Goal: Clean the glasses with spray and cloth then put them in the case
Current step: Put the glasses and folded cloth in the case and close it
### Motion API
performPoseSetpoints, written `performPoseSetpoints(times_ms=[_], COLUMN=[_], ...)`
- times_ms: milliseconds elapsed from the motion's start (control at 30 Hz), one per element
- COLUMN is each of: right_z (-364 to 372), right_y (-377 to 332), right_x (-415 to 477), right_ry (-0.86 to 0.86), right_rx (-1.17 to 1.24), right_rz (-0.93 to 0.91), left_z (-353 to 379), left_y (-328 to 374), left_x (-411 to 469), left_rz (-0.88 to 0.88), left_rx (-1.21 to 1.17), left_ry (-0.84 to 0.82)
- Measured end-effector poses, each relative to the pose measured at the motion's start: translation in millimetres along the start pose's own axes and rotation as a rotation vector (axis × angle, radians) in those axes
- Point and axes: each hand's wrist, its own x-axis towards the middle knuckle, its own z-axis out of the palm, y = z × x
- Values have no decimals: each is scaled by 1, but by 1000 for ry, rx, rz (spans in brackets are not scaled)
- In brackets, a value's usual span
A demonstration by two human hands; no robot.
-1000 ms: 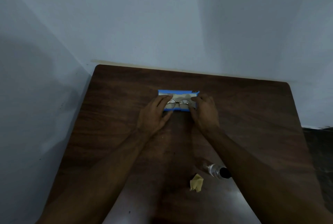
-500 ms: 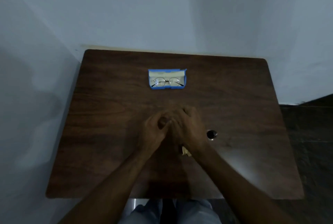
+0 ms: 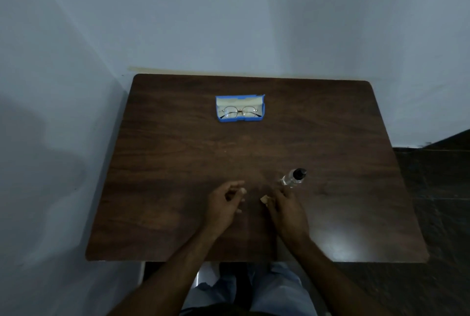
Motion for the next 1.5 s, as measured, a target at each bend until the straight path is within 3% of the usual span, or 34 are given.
performPoseSetpoints(times_ms=[133,367,500,700,900,1067,1167,1367,1500], right_z=[-19,-65,-84,-111,-135,-140,-138,-133,-135], right_y=[-29,-81,-95,-106,-108,-121,-125,-121,-117], right_x=[4,13,12,16,24,17,9,3,1], right_ry=[175,177,237,188,158,-115,-99,20,49], right_rx=[449,873,845,877,979,1270,1289,949,896], right_rz=[-33,86,66,34,19,229,178,70,76], left_z=[-2,-18,-20,-23,-28,-29,-29,-29,-20], left_y=[16,63,84,111,136,155,155,140,133], left_x=[-8,-29,-37,-43,-48,-50,-49,-55,-53], left_rz=[-14,160,217,272,49,-45,-30,33,139], left_rx=[-109,-187,-94,-56,-435,-689,-635,-414,-256], left_ry=[-27,-124,-112,12,-113,-179,-175,-220,-139])
